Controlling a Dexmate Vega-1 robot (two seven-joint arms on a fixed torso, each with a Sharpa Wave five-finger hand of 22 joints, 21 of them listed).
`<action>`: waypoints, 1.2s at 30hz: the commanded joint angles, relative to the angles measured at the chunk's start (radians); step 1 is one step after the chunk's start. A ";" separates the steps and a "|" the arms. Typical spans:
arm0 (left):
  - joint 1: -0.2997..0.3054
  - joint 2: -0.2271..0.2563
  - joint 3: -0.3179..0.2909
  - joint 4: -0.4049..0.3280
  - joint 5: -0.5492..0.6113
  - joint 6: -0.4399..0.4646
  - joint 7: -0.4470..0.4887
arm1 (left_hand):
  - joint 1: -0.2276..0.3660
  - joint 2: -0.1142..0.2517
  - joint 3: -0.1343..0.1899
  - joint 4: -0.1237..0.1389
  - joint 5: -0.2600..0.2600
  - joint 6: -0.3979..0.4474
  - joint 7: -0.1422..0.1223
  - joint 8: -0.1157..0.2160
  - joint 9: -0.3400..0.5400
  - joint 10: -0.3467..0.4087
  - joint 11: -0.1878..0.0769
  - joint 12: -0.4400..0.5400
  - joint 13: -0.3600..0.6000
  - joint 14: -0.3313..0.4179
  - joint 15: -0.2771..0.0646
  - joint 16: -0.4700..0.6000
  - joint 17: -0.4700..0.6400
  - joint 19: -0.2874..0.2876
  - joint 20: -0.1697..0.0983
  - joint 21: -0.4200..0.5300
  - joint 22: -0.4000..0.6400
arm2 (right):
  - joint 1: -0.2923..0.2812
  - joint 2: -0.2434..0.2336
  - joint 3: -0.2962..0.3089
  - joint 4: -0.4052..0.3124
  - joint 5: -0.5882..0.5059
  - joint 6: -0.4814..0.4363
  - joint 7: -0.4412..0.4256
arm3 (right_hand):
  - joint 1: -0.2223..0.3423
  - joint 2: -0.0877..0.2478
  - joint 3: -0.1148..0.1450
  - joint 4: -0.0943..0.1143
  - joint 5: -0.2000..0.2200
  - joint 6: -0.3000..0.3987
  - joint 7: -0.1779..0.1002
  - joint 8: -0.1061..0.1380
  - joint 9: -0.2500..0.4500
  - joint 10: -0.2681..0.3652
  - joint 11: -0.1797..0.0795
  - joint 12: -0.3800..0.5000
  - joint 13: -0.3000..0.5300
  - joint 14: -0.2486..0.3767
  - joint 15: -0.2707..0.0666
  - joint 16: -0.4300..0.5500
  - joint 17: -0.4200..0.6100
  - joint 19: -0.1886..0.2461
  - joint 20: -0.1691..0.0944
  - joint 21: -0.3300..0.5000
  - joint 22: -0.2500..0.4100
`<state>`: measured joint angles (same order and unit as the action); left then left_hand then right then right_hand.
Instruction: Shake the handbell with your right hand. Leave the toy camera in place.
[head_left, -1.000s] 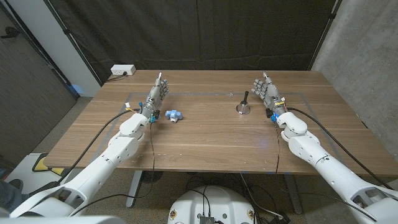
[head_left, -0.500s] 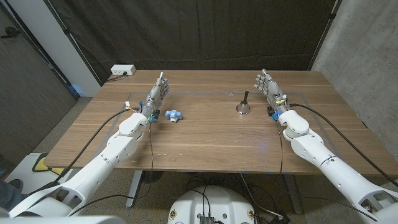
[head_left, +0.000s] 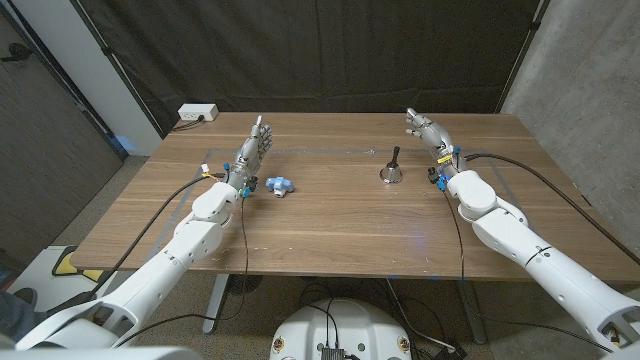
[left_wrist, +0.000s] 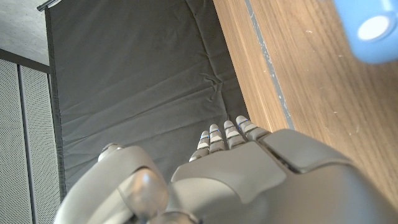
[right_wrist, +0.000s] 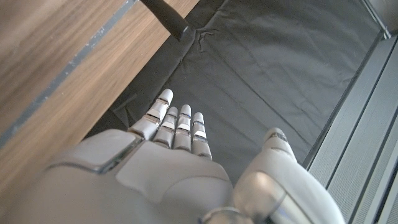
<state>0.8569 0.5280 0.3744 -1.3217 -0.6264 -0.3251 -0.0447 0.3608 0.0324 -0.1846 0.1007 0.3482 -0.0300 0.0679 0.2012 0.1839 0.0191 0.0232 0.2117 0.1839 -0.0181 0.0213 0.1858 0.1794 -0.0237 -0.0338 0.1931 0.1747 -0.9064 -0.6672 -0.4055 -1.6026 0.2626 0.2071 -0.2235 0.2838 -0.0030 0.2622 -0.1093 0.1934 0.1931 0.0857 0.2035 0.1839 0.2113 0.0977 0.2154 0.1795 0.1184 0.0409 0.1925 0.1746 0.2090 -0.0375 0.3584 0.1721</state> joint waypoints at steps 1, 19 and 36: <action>0.002 -0.008 0.005 0.003 0.003 -0.015 -0.008 | 0.006 0.001 -0.009 0.000 0.007 0.008 0.004 0.007 0.002 0.009 0.001 0.002 0.004 0.003 0.001 0.008 0.003 -0.004 -0.014 0.005 0.003 | 0.015 -0.071 -0.028 -0.098 -0.201 -0.096 -0.049 | 0.031 0.004 0.007 -0.016 0.010 -0.002 0.003 -0.002 0.006 -0.001 -0.003 0.002 0.004 0.014 -0.009 0.003 0.002 0.017 -0.020 -0.005 0.002; 0.013 -0.014 0.006 -0.008 0.004 -0.032 -0.007 | 0.009 0.004 -0.011 0.000 0.007 0.013 0.005 0.006 0.002 0.012 -0.001 0.001 0.004 0.004 -0.001 0.007 0.003 -0.004 -0.014 0.005 0.003 | 0.084 -0.127 -0.094 -0.171 -0.473 -0.220 -0.032 | 0.131 0.009 0.035 -0.059 0.016 -0.008 0.001 0.000 0.007 0.013 -0.015 0.004 0.005 0.041 -0.021 0.003 0.002 0.063 -0.028 -0.016 0.000; 0.028 -0.001 0.000 -0.037 0.006 -0.024 0.006 | 0.011 0.007 -0.014 0.000 0.007 0.015 0.003 0.005 0.002 0.013 -0.003 0.000 0.004 0.004 -0.004 0.006 0.003 -0.007 -0.011 0.004 0.004 | 0.119 -0.224 -0.139 -0.338 -0.671 -0.422 0.110 | 0.350 0.005 0.089 -0.078 0.006 0.060 0.023 0.014 0.010 0.095 -0.014 0.020 0.005 0.151 -0.023 0.007 -0.001 0.195 -0.026 -0.028 -0.001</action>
<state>0.8804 0.5234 0.3751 -1.3477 -0.6221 -0.3507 -0.0408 0.3713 0.0428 -0.1929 0.1007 0.3482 -0.0213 0.0697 0.2011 0.1837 0.0242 0.0178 0.2117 0.1837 -0.0182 0.0214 0.1858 0.1792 -0.0237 -0.0337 0.1931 0.1745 -0.8192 -0.8342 -0.5057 -1.8453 -0.2618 -0.0993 -0.1987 0.6089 0.0027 0.3425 -0.1861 0.2012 0.2450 0.1054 0.2113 0.1885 0.2971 0.0871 0.2317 0.1794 0.2583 0.0166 0.2002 0.1720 0.3929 -0.0430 0.3356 0.1711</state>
